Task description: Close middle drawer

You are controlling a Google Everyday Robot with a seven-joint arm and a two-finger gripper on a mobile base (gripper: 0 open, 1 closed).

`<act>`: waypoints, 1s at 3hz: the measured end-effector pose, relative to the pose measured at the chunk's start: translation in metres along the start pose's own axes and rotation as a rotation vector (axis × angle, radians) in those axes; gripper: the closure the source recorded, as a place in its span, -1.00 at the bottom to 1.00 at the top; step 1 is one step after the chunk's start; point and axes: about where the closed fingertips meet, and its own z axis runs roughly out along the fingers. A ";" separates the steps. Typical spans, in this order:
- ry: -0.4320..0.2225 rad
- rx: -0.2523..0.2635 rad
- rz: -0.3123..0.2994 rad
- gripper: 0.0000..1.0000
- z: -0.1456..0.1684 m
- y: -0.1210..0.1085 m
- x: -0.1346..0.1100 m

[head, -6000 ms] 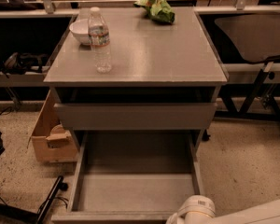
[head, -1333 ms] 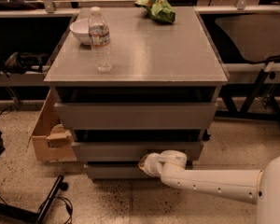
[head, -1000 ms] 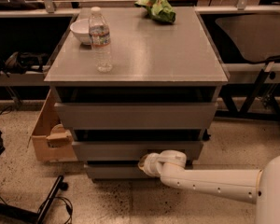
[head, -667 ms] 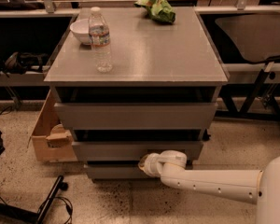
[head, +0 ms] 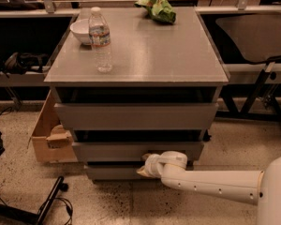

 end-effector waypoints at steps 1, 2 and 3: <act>0.000 0.000 0.000 -1.00 0.000 0.000 0.000; 0.000 0.000 0.000 -1.00 0.000 0.000 0.000; 0.000 0.000 0.000 -0.65 0.000 0.000 0.000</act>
Offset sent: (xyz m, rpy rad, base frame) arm 0.0000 0.0000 0.0000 0.0000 0.0000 0.0000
